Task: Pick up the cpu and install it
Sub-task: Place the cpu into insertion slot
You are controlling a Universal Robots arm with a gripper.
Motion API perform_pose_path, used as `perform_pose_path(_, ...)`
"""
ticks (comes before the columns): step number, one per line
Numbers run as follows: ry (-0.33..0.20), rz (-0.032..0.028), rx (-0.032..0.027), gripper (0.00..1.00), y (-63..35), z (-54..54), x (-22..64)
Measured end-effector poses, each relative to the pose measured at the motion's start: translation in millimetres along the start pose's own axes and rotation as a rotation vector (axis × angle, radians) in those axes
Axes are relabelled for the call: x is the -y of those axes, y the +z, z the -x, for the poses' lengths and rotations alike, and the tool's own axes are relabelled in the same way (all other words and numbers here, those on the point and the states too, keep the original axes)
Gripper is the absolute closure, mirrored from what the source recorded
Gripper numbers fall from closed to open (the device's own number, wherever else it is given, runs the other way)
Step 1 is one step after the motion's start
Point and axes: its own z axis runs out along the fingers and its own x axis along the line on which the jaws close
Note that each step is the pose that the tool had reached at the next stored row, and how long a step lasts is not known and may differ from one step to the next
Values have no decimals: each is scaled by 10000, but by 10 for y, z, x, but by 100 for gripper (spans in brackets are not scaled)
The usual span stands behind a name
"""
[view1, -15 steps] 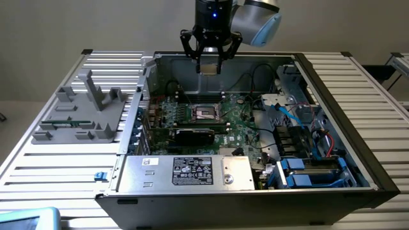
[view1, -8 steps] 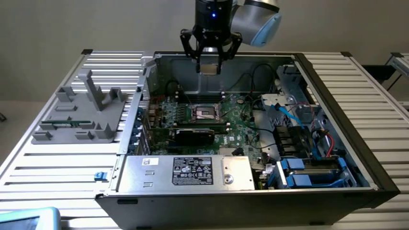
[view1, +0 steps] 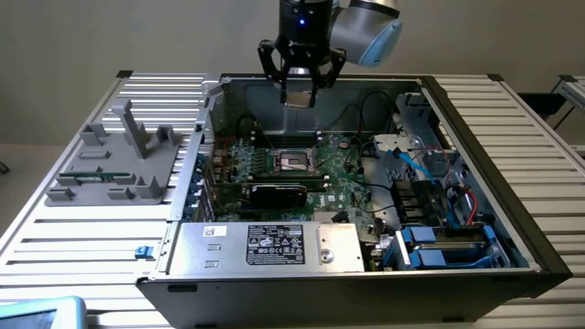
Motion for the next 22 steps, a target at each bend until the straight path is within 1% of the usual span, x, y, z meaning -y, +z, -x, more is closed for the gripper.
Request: perform_pose_path(22,3762,91,11,44,39,1,0)
